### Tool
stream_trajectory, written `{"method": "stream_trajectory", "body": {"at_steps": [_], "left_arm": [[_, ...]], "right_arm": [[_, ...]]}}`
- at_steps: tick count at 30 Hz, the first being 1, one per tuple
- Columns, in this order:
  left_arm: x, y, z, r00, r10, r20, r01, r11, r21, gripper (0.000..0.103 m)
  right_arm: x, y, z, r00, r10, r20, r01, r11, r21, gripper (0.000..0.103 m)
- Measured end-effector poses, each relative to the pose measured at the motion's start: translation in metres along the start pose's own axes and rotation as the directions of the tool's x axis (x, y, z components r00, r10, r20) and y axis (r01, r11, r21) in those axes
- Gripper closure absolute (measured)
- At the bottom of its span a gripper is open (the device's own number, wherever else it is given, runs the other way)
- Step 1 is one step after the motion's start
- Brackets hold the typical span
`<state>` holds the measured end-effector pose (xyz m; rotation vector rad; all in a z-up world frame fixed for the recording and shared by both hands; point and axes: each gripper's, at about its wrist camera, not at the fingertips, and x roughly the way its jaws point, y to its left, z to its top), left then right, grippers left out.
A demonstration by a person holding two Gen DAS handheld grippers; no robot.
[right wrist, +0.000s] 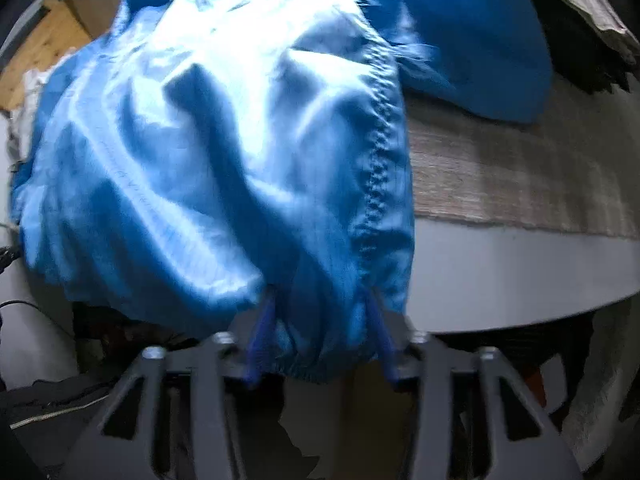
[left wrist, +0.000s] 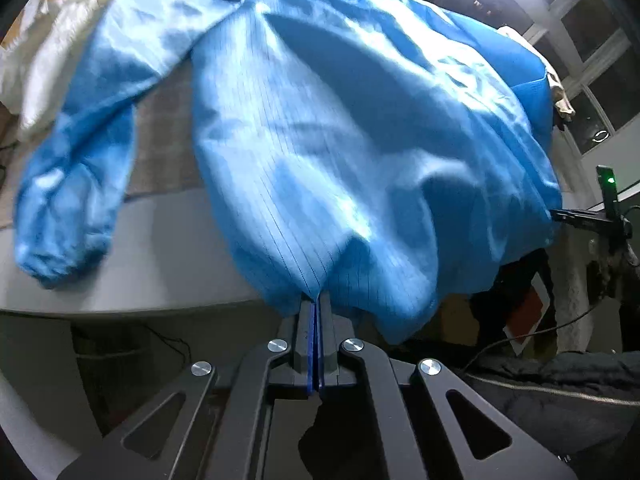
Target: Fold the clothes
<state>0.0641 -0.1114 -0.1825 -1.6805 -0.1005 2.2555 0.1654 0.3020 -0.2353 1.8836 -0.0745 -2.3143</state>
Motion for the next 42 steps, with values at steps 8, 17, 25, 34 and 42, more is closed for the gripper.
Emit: {"method": "stream_trajectory", "body": {"at_steps": [8,17,25,34,42], "left_arm": [[-0.011,0.022,-0.012,0.970,0.210,-0.122,-0.203,0.977,0.067,0.098],[-0.018,-0.029,0.089,0.979,0.203,0.014,-0.200,0.949,0.242,0.096],[0.044,-0.046,0.144,0.988,0.143,-0.055,-0.123,0.954,0.272,0.096],[0.085,-0.021,0.157,0.981,0.100,-0.164,-0.061,0.972,0.225,0.096],[0.090,-0.016,0.159,0.981,0.052,-0.185,-0.010,0.975,0.221,0.096]], "right_arm": [[-0.009,-0.016,0.001,0.994,-0.068,-0.089,0.070,0.997,0.018,0.074],[-0.068,-0.020,0.155,0.958,0.086,0.273,-0.098,0.995,0.032,0.051],[0.017,-0.074,0.304,0.962,0.021,0.271,-0.102,0.952,0.289,0.052],[0.075,-0.114,0.345,0.979,0.074,0.189,-0.149,0.891,0.428,0.051],[0.039,-0.083,0.374,0.876,-0.385,0.290,0.361,0.923,0.137,0.102]]}}
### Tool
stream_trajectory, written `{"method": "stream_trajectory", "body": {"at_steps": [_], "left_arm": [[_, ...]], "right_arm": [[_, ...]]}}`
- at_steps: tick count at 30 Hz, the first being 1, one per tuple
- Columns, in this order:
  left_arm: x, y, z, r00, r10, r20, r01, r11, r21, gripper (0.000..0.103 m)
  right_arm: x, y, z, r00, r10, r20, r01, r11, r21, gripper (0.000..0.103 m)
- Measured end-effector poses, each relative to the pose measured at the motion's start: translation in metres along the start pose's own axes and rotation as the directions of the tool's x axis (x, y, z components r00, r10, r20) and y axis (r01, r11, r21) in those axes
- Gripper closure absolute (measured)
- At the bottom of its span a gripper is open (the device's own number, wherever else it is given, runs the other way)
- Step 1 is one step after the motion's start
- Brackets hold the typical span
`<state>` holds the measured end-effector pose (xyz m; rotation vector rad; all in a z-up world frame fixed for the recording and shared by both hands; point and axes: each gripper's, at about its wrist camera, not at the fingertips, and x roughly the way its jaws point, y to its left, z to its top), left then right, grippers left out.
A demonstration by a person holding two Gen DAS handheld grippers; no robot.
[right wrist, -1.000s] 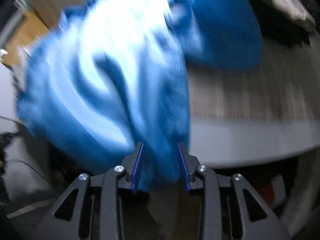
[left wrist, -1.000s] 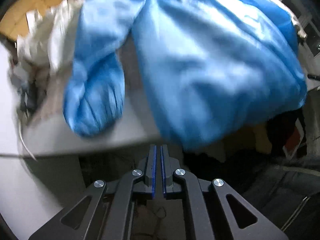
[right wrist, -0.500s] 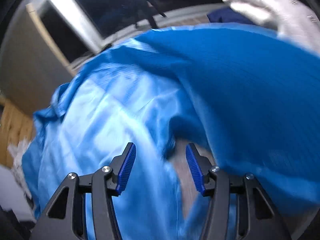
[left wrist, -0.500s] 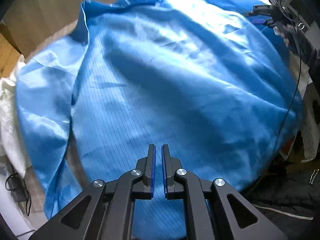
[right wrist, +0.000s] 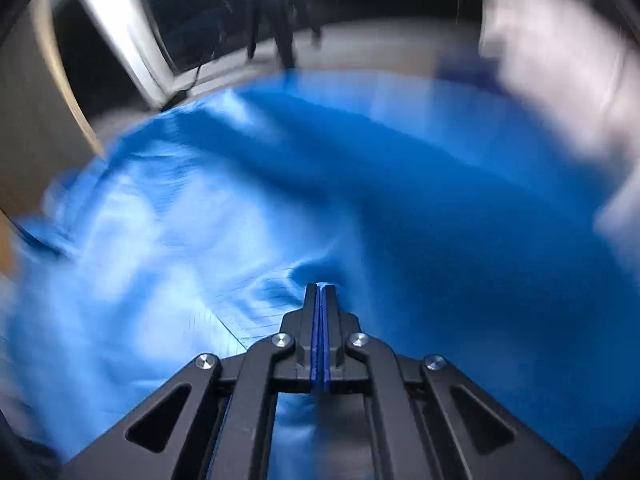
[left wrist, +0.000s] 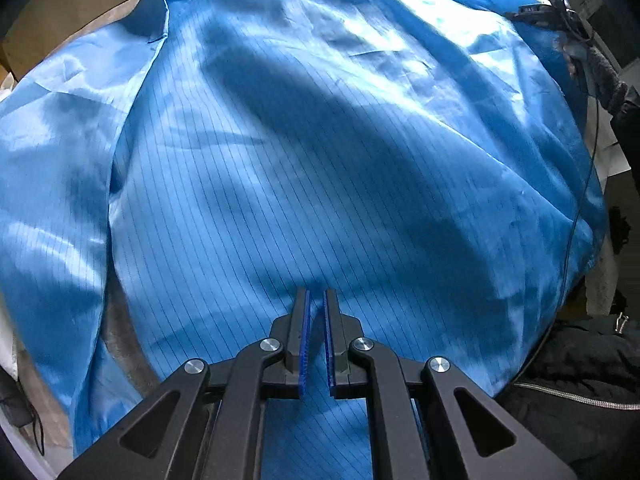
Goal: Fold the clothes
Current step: 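Grasp the coat sleeve cuff with the left tool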
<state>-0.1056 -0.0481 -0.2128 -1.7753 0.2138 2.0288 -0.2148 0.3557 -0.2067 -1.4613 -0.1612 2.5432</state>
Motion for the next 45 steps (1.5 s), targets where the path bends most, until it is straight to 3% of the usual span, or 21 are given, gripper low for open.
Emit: {"method": "stream_trajectory", "body": {"at_steps": [1,2,4,6,9,12,16,17,22,24,26,29,31,33,35,38,42,45], "left_arm": [[0.000,0.000,0.000,1.000,-0.003,0.000,0.003,1.000,0.000,0.096],[0.000,0.000,-0.001,1.000,-0.006,0.000,0.006,1.000,0.001,0.096],[0.001,0.000,-0.001,1.000,-0.013,0.000,0.013,1.000,0.002,0.096],[0.000,0.002,-0.002,1.000,-0.012,-0.001,0.012,1.000,-0.004,0.096],[-0.015,0.012,-0.002,0.999,0.010,0.042,-0.009,1.000,-0.025,0.096],[-0.036,0.038,-0.003,0.993,0.048,0.109,-0.037,0.995,-0.095,0.091],[-0.057,0.075,-0.012,0.978,0.150,0.144,-0.121,0.974,-0.193,0.090],[-0.059,0.082,-0.017,0.977,0.160,0.141,-0.129,0.970,-0.207,0.090],[-0.063,0.111,-0.043,0.971,0.208,0.121,-0.169,0.947,-0.274,0.087],[-0.064,0.114,-0.057,0.967,0.229,0.115,-0.186,0.936,-0.299,0.087],[-0.067,0.114,-0.068,0.957,0.268,0.114,-0.219,0.921,-0.322,0.082],[-0.077,0.116,-0.087,0.941,0.315,0.122,-0.247,0.888,-0.388,0.072],[-0.085,0.112,-0.108,0.937,0.323,0.135,-0.232,0.863,-0.449,0.072],[-0.090,0.099,-0.128,0.937,0.319,0.139,-0.226,0.862,-0.454,0.069],[-0.086,0.084,-0.138,0.929,0.356,0.105,-0.282,0.861,-0.424,0.053],[-0.081,0.076,-0.151,0.898,0.437,0.038,-0.387,0.830,-0.401,0.053],[-0.080,0.095,-0.160,0.892,0.451,0.017,-0.394,0.796,-0.460,0.053],[-0.073,0.115,-0.162,0.896,0.444,0.009,-0.390,0.796,-0.463,0.052]], "right_arm": [[0.004,-0.003,0.005,0.998,-0.056,-0.008,0.056,0.998,-0.021,0.102],[0.011,-0.008,0.009,0.997,-0.060,-0.045,0.059,0.998,-0.015,0.102],[0.022,-0.017,0.013,0.994,0.003,-0.108,0.001,0.999,0.032,0.102],[0.015,-0.015,0.013,0.995,0.006,-0.099,-0.003,1.000,0.026,0.100],[-0.007,0.006,0.008,0.998,0.031,-0.058,-0.032,0.999,-0.032,0.086],[-0.034,0.056,-0.009,0.987,0.158,-0.026,-0.160,0.980,-0.116,0.080],[-0.054,0.116,-0.043,0.936,0.347,-0.053,-0.350,0.912,-0.211,0.063],[-0.055,0.128,-0.054,0.926,0.371,-0.074,-0.378,0.893,-0.245,0.063],[-0.028,0.166,-0.086,0.981,0.165,-0.104,-0.195,0.864,-0.465,0.063],[-0.012,0.151,-0.085,0.995,0.027,-0.096,-0.068,0.885,-0.460,0.063],[-0.009,0.129,-0.078,0.992,0.039,-0.116,-0.081,0.920,-0.383,0.063],[-0.033,0.112,-0.068,0.977,0.184,-0.109,-0.208,0.939,-0.275,0.063],[-0.057,0.117,-0.068,0.961,0.262,-0.088,-0.276,0.920,-0.278,0.062],[-0.080,0.130,-0.070,0.942,0.327,-0.076,-0.334,0.887,-0.319,0.057],[-0.099,0.142,-0.077,0.928,0.368,-0.067,-0.365,0.855,-0.369,0.050],[-0.119,0.158,-0.091,0.907,0.417,-0.065,-0.402,0.808,-0.430,0.050],[-0.133,0.169,-0.109,0.882,0.460,-0.096,-0.449,0.763,-0.466,0.050],[-0.140,0.176,-0.119,0.871,0.475,-0.123,-0.472,0.742,-0.476,0.050]]}}
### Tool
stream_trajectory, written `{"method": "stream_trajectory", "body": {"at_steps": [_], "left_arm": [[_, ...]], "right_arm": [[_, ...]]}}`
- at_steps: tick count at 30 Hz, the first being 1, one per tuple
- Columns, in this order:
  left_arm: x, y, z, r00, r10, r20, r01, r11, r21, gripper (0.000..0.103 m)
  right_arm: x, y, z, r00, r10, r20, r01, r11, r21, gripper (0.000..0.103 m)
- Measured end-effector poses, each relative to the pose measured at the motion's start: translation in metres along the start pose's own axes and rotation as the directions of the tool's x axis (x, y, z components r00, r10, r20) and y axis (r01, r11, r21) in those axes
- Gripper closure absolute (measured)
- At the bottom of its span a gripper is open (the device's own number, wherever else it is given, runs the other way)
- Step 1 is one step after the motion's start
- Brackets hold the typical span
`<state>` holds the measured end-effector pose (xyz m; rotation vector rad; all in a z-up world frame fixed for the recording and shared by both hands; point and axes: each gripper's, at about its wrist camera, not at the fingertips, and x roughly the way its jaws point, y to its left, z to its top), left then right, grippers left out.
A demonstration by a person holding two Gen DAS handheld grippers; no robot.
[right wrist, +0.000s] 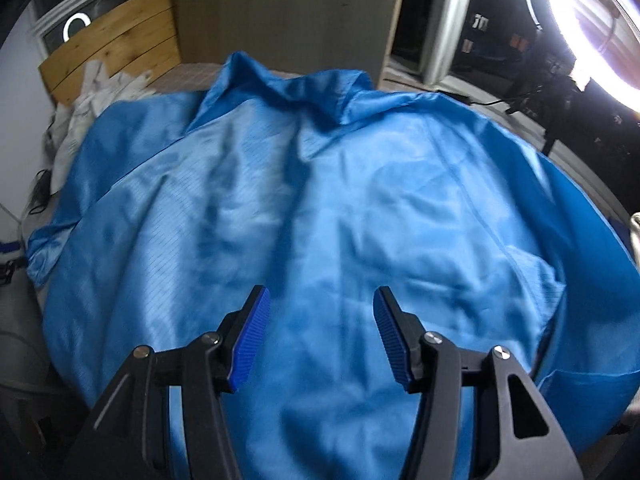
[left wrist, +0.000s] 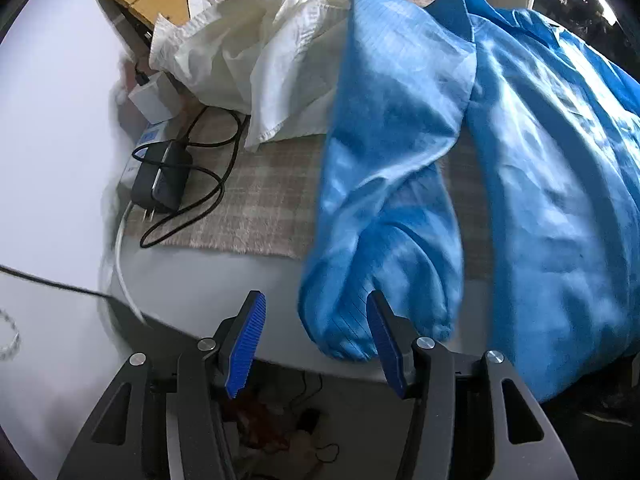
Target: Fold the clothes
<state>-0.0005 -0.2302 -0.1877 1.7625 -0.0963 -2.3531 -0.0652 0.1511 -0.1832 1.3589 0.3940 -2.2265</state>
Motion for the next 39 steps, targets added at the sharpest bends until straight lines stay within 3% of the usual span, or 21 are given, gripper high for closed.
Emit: {"method": "stream_trajectory", "body": {"at_steps": [4,7,10,14,18,23,26,27,28,29,30,36,39], "left_arm": [[0.025,0.005,0.009,0.998,-0.065,-0.023,0.065,0.998,0.020,0.057],[0.036,0.006,0.017,0.988,-0.147,-0.039,0.148,0.989,0.028,0.100],[0.025,0.013,0.029,0.990,-0.142,-0.018,0.143,0.988,0.057,0.101],[-0.041,0.050,0.054,0.986,-0.113,0.121,0.108,0.993,0.052,0.101],[-0.115,0.094,0.084,0.963,-0.024,0.269,0.005,0.997,0.073,0.101],[-0.149,0.106,0.114,0.947,0.048,0.317,-0.092,0.988,0.126,0.101],[-0.154,0.105,0.122,0.944,0.036,0.329,-0.098,0.980,0.173,0.101],[-0.154,0.103,0.124,0.943,0.025,0.331,-0.092,0.978,0.186,0.101],[-0.153,0.102,0.126,0.944,0.015,0.330,-0.084,0.977,0.196,0.101],[-0.152,0.101,0.127,0.945,0.005,0.327,-0.076,0.976,0.205,0.101],[-0.151,0.100,0.125,0.947,-0.004,0.321,-0.068,0.975,0.212,0.101],[-0.149,0.097,0.104,0.959,-0.007,0.284,-0.059,0.973,0.224,0.101],[-0.154,0.083,0.081,0.964,-0.014,0.265,-0.049,0.971,0.232,0.101]], "right_arm": [[0.000,0.015,0.000,0.999,0.029,-0.020,-0.029,1.000,-0.002,0.050],[0.005,0.026,0.013,0.997,0.069,-0.018,-0.069,0.997,0.023,0.050],[0.016,0.040,0.038,0.992,0.128,-0.009,-0.127,0.991,0.049,0.050],[0.044,0.065,0.099,0.977,0.212,0.004,-0.212,0.975,0.064,0.050],[0.096,0.093,0.172,0.959,0.282,0.011,-0.282,0.955,0.092,0.049],[0.183,0.112,0.233,0.928,0.364,-0.074,-0.335,0.907,0.256,0.049],[0.208,0.108,0.245,0.915,0.401,-0.051,-0.358,0.862,0.359,0.049],[0.213,0.106,0.247,0.917,0.395,-0.045,-0.352,0.859,0.373,0.050],[0.215,0.106,0.250,0.923,0.381,-0.049,-0.338,0.867,0.366,0.061],[0.217,0.106,0.253,0.930,0.364,-0.056,-0.323,0.879,0.351,0.072],[0.217,0.107,0.256,0.938,0.339,-0.068,-0.300,0.896,0.329,0.094],[0.182,0.101,0.281,0.984,0.162,-0.071,-0.151,0.979,0.134,0.098],[0.155,0.101,0.294,0.995,0.071,-0.065,-0.071,0.997,0.012,0.098]]}}
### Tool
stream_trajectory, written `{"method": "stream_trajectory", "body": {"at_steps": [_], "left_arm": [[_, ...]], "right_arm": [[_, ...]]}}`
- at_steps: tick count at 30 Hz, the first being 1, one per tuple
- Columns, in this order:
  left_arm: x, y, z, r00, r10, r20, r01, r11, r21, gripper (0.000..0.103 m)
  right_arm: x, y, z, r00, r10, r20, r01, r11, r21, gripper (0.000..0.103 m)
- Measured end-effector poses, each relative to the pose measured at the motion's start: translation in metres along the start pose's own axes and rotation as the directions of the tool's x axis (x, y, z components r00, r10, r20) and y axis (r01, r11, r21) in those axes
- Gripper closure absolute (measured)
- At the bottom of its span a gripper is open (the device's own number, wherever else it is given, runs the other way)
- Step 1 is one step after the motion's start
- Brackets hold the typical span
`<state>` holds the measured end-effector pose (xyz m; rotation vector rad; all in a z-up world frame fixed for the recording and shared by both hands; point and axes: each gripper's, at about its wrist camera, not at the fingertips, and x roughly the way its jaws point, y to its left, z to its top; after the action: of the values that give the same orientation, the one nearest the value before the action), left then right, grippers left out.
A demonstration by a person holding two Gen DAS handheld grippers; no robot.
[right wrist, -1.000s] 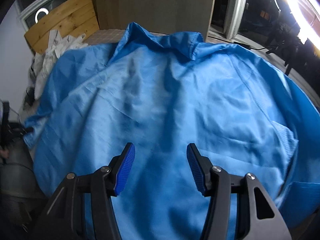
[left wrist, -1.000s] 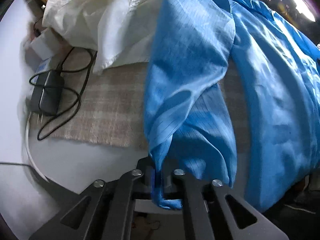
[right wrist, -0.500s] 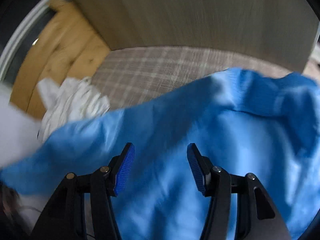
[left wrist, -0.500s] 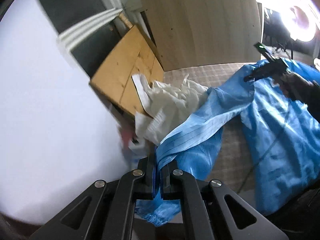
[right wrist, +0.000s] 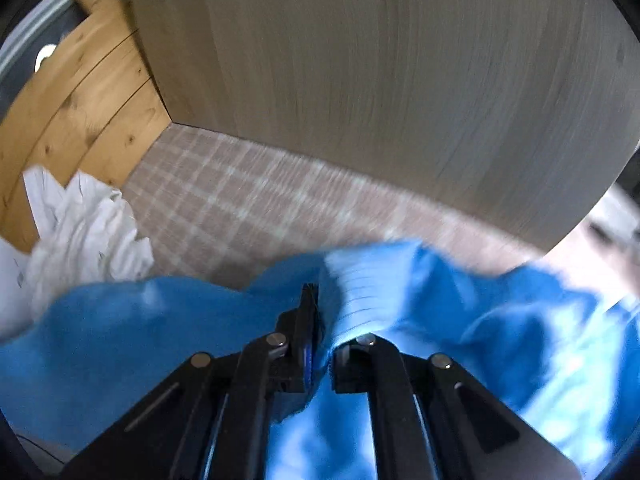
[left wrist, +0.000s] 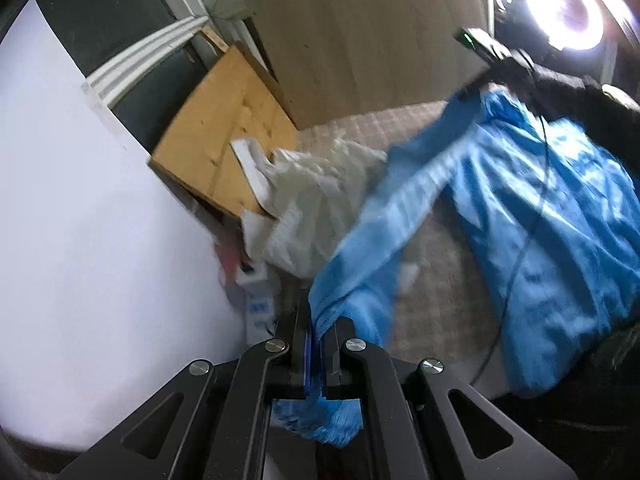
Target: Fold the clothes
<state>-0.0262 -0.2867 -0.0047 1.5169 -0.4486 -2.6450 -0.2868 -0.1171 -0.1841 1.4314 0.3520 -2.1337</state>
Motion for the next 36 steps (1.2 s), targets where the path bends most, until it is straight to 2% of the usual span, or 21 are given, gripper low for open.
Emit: {"method": "stream_trajectory", "body": {"at_steps": [5,9,11,14,17,18,19,20,22,24,25,27,28,29,31,34,36], "left_arm": [[-0.029,-0.060,-0.033,0.999,-0.026,-0.024,0.026,1.000,0.014,0.101],[-0.045,-0.137,-0.066,0.994,-0.094,-0.061,0.095,0.995,0.013,0.102],[-0.046,-0.183,-0.086,0.985,-0.150,-0.083,0.151,0.988,0.003,0.101],[-0.026,-0.243,-0.112,0.956,-0.258,-0.142,0.254,0.966,-0.045,0.100],[0.001,-0.302,-0.137,0.911,-0.349,-0.219,0.340,0.937,-0.078,0.083],[0.006,-0.315,-0.144,0.903,-0.356,-0.240,0.346,0.934,-0.087,0.083],[0.011,-0.327,-0.151,0.894,-0.364,-0.260,0.351,0.932,-0.097,0.082],[0.014,-0.336,-0.157,0.890,-0.365,-0.272,0.349,0.931,-0.107,0.082],[0.005,-0.332,-0.166,0.900,-0.357,-0.252,0.327,0.932,-0.154,0.081],[-0.005,-0.315,-0.175,0.913,-0.352,-0.207,0.307,0.926,-0.221,0.076],[-0.009,-0.303,-0.181,0.925,-0.333,-0.182,0.283,0.925,-0.252,0.072],[-0.006,-0.280,-0.192,0.944,-0.295,-0.146,0.236,0.916,-0.325,0.069],[-0.002,-0.270,-0.197,0.950,-0.285,-0.131,0.222,0.905,-0.364,0.069],[0.005,-0.263,-0.201,0.949,-0.295,-0.115,0.228,0.888,-0.400,0.069],[0.023,-0.256,-0.206,0.941,-0.325,-0.090,0.251,0.854,-0.455,0.069],[0.045,-0.257,-0.202,0.932,-0.353,-0.079,0.278,0.839,-0.468,0.069],[0.052,-0.258,-0.195,0.929,-0.361,-0.079,0.288,0.841,-0.458,0.069]], "right_arm": [[-0.043,0.000,0.006,0.999,-0.045,0.024,0.047,0.990,-0.136,0.098],[-0.051,-0.005,-0.016,0.997,-0.076,-0.008,0.072,0.970,-0.231,0.098],[-0.047,-0.011,-0.033,0.996,-0.079,-0.029,0.069,0.966,-0.251,0.098],[-0.034,-0.021,-0.059,0.994,-0.090,-0.062,0.069,0.957,-0.281,0.098],[-0.004,-0.028,-0.089,0.983,-0.135,-0.122,0.085,0.933,-0.351,0.097],[0.009,-0.029,-0.099,0.973,-0.155,-0.172,0.082,0.925,-0.371,0.093],[0.023,-0.031,-0.108,0.957,-0.176,-0.231,0.075,0.918,-0.390,0.084],[0.032,-0.031,-0.117,0.941,-0.199,-0.275,0.073,0.910,-0.409,0.079],[0.031,-0.030,-0.128,0.931,-0.242,-0.275,0.092,0.881,-0.464,0.069],[0.013,-0.028,-0.131,0.941,-0.248,-0.231,0.107,0.863,-0.493,0.066],[0.002,-0.026,-0.131,0.947,-0.247,-0.207,0.116,0.862,-0.493,0.066],[-0.022,-0.015,-0.128,0.970,-0.195,-0.147,0.104,0.873,-0.477,0.066],[-0.032,-0.006,-0.126,0.981,-0.144,-0.128,0.068,0.880,-0.470,0.063],[-0.037,0.003,-0.126,0.989,-0.087,-0.122,0.020,0.885,-0.465,0.061],[-0.028,0.030,-0.129,0.988,0.001,-0.158,-0.075,0.880,-0.468,0.059],[-0.010,0.074,-0.133,0.967,0.124,-0.222,-0.218,0.856,-0.469,0.059],[0.010,0.098,-0.136,0.957,0.147,-0.251,-0.257,0.832,-0.491,0.059]]}}
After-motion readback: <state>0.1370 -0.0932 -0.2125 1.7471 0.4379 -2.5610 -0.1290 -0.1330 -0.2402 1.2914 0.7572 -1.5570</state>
